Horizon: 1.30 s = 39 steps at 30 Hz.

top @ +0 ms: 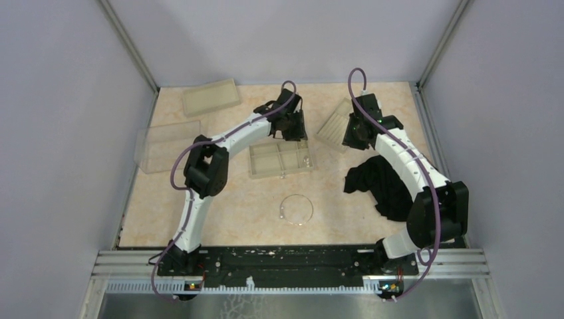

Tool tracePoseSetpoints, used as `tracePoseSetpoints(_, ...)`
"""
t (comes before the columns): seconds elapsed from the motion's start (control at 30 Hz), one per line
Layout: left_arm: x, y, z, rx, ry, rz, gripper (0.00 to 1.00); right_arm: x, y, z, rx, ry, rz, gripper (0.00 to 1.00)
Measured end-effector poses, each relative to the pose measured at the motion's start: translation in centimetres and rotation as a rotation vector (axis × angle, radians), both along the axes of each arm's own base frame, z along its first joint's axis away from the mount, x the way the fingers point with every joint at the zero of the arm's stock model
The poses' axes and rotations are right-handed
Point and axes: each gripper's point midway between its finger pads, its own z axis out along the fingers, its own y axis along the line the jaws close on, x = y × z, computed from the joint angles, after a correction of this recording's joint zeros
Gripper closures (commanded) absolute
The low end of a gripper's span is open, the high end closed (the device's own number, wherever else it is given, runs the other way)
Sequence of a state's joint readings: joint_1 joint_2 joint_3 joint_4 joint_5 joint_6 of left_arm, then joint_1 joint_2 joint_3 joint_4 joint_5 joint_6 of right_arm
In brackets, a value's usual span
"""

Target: Organize the mixed jewelry

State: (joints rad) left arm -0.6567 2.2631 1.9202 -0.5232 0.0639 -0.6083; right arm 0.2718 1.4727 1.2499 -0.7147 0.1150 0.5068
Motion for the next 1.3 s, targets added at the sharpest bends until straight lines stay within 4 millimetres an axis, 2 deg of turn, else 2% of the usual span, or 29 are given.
tracePoseSetpoints(0.13, -0.2, 0.4, 1.7, 0.004, -0.026, -0.004, 0.58, 0.0, 0.0, 0.0, 0.000, 0.000, 0.000, 0.73)
tracePoseSetpoints(0.23, -1.1, 1.8, 5.0, 0.002, -0.081, -0.007, 0.56, 0.0, 0.1, 0.0, 0.003, -0.001, 0.003, 0.72)
tracePoseSetpoints(0.37, -3.5, 5.5, 10.0, 0.017, -0.179, 0.024, 0.53, -0.5, 0.6, -1.0, 0.000, 0.015, 0.037, 0.66)
tracePoseSetpoints(0.43, -4.9, 7.8, 11.8, 0.018, -0.207, 0.043, 0.53, -1.5, 1.2, -2.1, -0.030, 0.041, 0.078, 0.64)
tracePoseSetpoints(0.47, -5.5, 9.0, 12.2, 0.013, -0.205, 0.052, 0.52, -2.2, 2.2, -2.6, -0.043, 0.052, 0.117, 0.63)
tracePoseSetpoints(0.53, -6.1, 12.5, 12.1, -0.015, -0.165, 0.089, 0.52, -3.9, 4.9, -3.4, -0.063, 0.068, 0.225, 0.63)
tracePoseSetpoints(0.63, -6.2, 18.7, 10.0, 0.015, -0.093, 0.199, 0.50, -7.0, 8.5, -5.1, -0.071, 0.099, 0.371, 0.62)
tracePoseSetpoints(0.67, -6.6, 20.2, 9.2, 0.036, -0.071, 0.227, 0.49, -8.0, 9.3, -5.6, -0.066, 0.116, 0.405, 0.62)
tracePoseSetpoints(0.7, -7.5, 20.9, 8.5, 0.053, -0.047, 0.229, 0.48, -9.1, 9.9, -6.4, -0.056, 0.139, 0.436, 0.62)
tracePoseSetpoints(0.77, -9.8, 20.5, 7.5, 0.076, -0.021, 0.181, 0.48, -10.8, 10.3, -7.9, -0.036, 0.187, 0.459, 0.62)
tracePoseSetpoints(0.87, -14.4, 17.7, 6.2, 0.106, -0.002, 0.038, 0.46, -12.0, 9.7, -9.3, -0.033, 0.238, 0.434, 0.62)
tracePoseSetpoints(0.97, -18.9, 14.7, 4.4, 0.132, 0.030, -0.117, 0.46, -11.7, 9.0, -9.4, -0.052, 0.236, 0.384, 0.62)
tracePoseSetpoints(1.1, -24.0, 13.0, 1.2, 0.192, 0.102, -0.259, 0.47, -10.6, 7.8, -9.3, -0.040, 0.227, 0.293, 0.63)
tracePoseSetpoints(1.3, -26.8, 11.4, -1.7, 0.279, 0.149, -0.317, 0.49, -8.3, 5.2, -7.9, -0.007, 0.174, 0.147, 0.63)
